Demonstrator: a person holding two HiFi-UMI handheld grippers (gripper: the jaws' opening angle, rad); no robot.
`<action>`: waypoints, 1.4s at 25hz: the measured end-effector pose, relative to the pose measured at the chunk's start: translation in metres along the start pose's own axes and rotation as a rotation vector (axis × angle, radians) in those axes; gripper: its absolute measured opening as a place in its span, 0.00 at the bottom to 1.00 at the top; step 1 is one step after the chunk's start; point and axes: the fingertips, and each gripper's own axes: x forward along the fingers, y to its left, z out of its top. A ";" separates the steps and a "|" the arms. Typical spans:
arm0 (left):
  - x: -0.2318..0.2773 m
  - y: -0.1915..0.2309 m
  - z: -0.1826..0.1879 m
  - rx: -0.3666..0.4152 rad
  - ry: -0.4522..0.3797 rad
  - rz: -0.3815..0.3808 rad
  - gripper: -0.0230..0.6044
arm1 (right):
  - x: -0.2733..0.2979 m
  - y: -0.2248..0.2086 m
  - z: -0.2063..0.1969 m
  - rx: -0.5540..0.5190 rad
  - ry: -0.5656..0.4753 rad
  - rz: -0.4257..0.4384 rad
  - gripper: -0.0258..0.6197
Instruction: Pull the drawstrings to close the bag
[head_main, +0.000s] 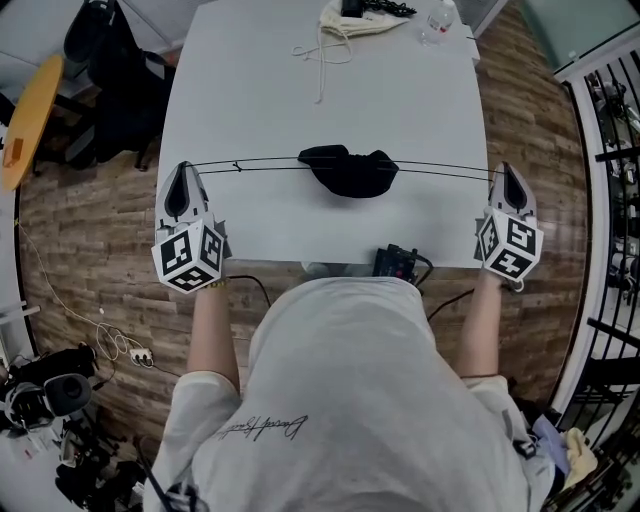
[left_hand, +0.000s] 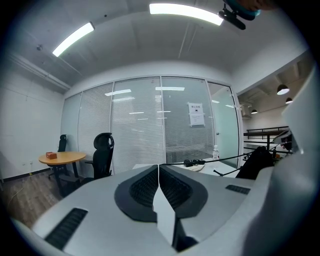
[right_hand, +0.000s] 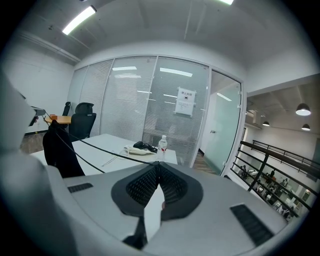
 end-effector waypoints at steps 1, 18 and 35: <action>0.000 0.000 -0.001 -0.002 0.002 0.000 0.06 | 0.000 0.001 -0.001 -0.001 0.003 0.002 0.08; 0.002 -0.011 0.013 0.023 0.008 -0.043 0.06 | 0.001 0.016 0.003 0.058 0.021 0.079 0.08; 0.006 -0.102 -0.022 -0.007 0.086 -0.263 0.06 | 0.004 0.133 0.008 0.012 0.020 0.369 0.08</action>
